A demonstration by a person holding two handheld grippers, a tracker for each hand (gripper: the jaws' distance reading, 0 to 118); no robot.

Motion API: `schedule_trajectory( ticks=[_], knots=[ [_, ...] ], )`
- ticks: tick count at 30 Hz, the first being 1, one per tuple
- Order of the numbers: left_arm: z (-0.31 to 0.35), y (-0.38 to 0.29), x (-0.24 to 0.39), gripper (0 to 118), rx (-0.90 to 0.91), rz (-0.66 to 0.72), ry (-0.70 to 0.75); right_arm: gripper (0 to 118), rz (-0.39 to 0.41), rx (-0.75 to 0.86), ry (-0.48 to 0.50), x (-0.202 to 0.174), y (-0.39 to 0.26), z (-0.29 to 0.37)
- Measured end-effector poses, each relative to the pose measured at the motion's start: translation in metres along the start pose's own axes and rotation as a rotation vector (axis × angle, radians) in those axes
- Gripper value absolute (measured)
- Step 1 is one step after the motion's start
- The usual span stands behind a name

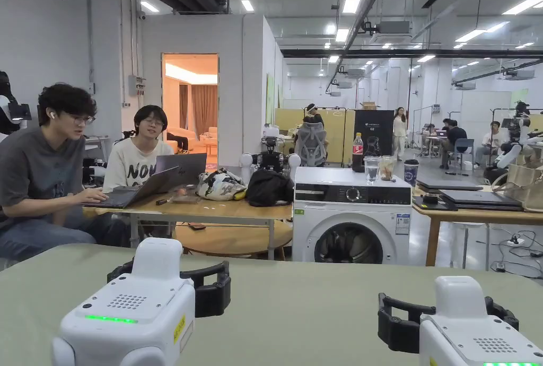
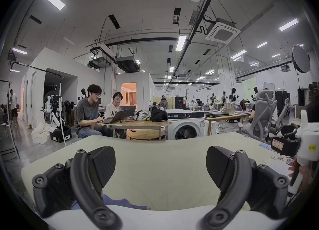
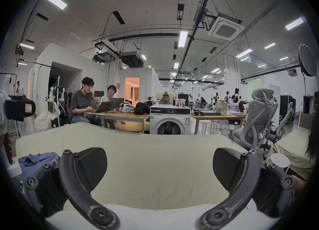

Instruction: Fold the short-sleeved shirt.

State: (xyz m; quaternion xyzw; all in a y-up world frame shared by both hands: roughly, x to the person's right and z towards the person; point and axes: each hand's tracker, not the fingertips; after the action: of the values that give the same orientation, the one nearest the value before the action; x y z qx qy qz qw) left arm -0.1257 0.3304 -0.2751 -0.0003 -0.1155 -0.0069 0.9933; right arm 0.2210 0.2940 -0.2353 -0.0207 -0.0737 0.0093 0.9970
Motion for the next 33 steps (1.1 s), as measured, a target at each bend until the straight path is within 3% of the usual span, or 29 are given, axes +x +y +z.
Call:
schedule_trajectory(
  ticks=[33],
  knots=[
    [0.004, -0.003, 0.005, 105, 0.014, -0.033, -0.011, 118, 0.022, -0.013, 0.023, 0.002, -0.003, 0.008]
  ],
)
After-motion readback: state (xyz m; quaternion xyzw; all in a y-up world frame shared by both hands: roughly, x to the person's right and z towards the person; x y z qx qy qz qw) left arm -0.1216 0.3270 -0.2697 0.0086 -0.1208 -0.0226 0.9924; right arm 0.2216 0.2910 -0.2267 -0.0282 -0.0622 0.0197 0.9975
